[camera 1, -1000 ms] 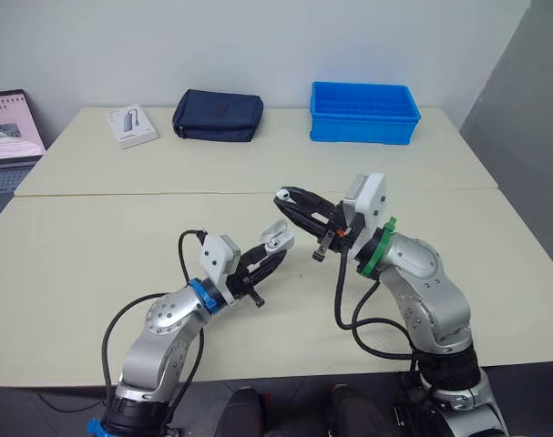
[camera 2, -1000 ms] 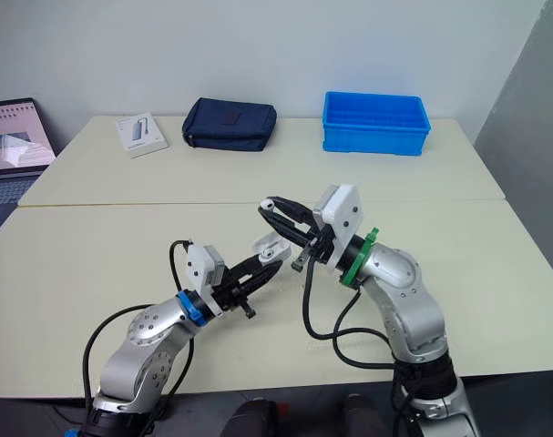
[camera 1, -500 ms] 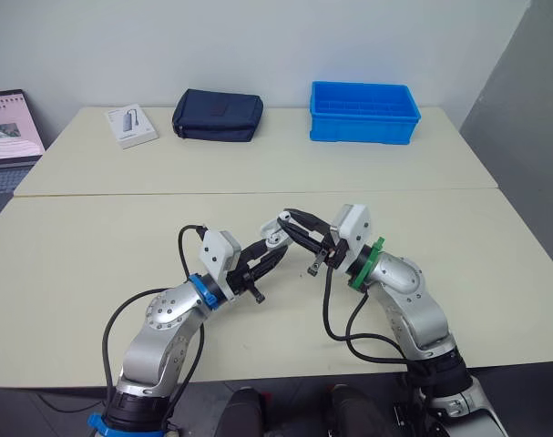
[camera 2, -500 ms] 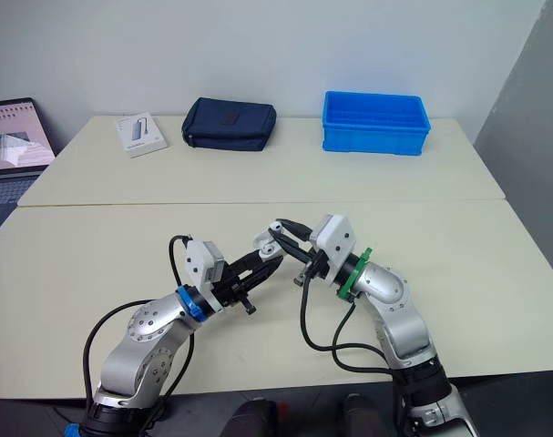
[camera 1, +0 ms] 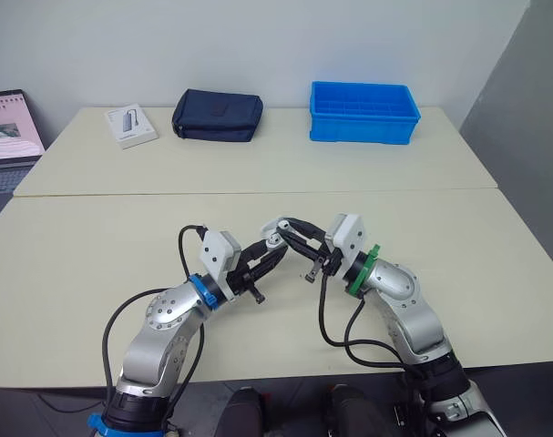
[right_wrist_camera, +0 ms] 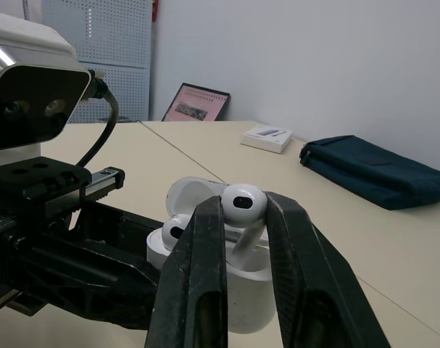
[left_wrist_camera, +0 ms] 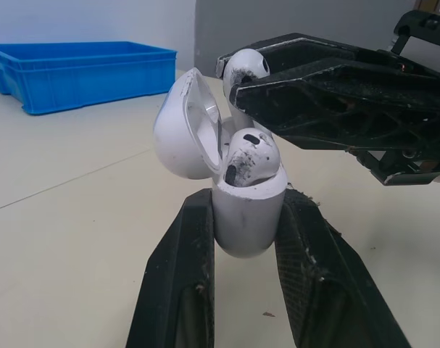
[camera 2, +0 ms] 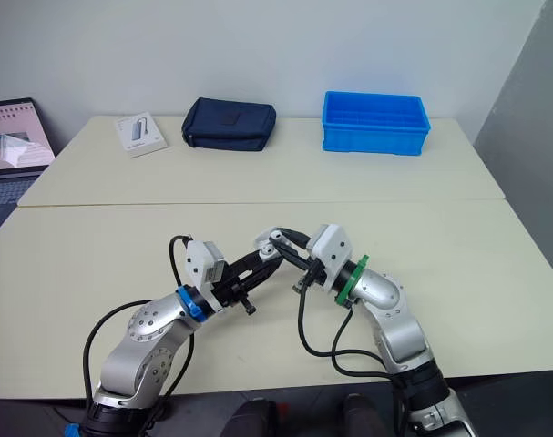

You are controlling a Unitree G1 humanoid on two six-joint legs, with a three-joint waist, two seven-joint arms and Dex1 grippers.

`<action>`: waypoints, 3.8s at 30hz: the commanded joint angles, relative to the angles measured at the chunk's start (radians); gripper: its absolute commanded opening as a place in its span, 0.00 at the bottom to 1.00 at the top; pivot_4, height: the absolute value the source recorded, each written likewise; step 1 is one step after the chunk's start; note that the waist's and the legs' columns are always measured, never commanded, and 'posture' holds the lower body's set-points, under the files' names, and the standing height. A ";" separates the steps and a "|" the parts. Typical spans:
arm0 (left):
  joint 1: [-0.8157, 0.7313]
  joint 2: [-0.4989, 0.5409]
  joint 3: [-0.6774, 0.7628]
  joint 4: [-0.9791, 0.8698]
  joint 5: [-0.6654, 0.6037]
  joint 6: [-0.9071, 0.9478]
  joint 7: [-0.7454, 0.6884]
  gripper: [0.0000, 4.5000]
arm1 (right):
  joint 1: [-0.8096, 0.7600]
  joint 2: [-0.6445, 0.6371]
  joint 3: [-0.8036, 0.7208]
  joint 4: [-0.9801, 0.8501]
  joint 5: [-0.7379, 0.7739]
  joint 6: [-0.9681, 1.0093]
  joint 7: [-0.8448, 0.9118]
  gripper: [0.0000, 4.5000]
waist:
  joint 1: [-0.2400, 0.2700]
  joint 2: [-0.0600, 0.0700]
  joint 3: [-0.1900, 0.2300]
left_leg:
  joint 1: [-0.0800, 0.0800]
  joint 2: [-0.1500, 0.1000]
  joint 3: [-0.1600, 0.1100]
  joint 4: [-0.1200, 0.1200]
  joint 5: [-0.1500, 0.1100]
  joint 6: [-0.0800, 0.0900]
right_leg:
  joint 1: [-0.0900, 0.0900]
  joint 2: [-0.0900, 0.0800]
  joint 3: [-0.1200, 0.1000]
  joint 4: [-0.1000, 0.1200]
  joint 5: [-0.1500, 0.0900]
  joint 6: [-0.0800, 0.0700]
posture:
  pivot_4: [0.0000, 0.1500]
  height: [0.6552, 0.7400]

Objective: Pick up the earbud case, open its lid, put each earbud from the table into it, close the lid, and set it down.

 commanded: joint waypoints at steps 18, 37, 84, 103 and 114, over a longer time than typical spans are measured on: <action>-0.004 0.000 0.000 -0.039 -0.007 -0.013 -0.003 0.17 | 0.014 -0.019 0.027 -0.001 -0.035 -0.045 -0.005 0.31 | 0.000 0.000 0.000 | 0.000 0.000 0.000 0.000 0.000 0.000 | 0.000 0.000 0.000 0.000 0.000 0.000 | 1.00 0.79; -0.055 0.035 -0.041 0.005 -0.062 0.049 -0.127 0.17 | 0.112 -0.359 -0.283 -0.355 0.228 0.290 0.074 0.66 | 0.003 0.000 0.000 | 0.000 -0.001 0.001 0.000 0.000 0.000 | 0.000 -0.001 0.001 -0.001 0.000 0.000 | 1.00 0.79; -0.438 0.022 -0.191 0.361 -0.191 0.750 -0.301 0.17 | -0.049 -0.667 -0.192 -0.267 0.298 0.571 0.380 0.00 | 0.000 0.000 0.000 | -0.001 -0.001 -0.001 0.000 0.000 0.001 | 0.000 0.001 -0.001 -0.002 -0.001 0.000 | 1.00 0.79; -0.267 0.395 -0.116 0.220 -0.060 0.490 -0.420 1.00 | 0.004 -0.794 -0.238 -0.343 0.343 0.527 0.499 0.44 | -0.032 0.000 0.000 | 0.002 0.001 -0.001 -0.001 0.000 0.001 | 0.000 0.001 0.001 0.000 -0.001 0.000 | 1.00 0.79; 0.007 0.623 0.276 -0.112 -0.231 0.393 -0.518 1.00 | -0.070 -0.923 -0.289 -0.149 0.318 0.316 0.732 1.00 | -0.021 -0.002 0.002 | -0.002 0.000 0.002 -0.001 -0.001 0.000 | -0.002 -0.002 0.000 -0.004 -0.001 0.000 | 1.00 0.79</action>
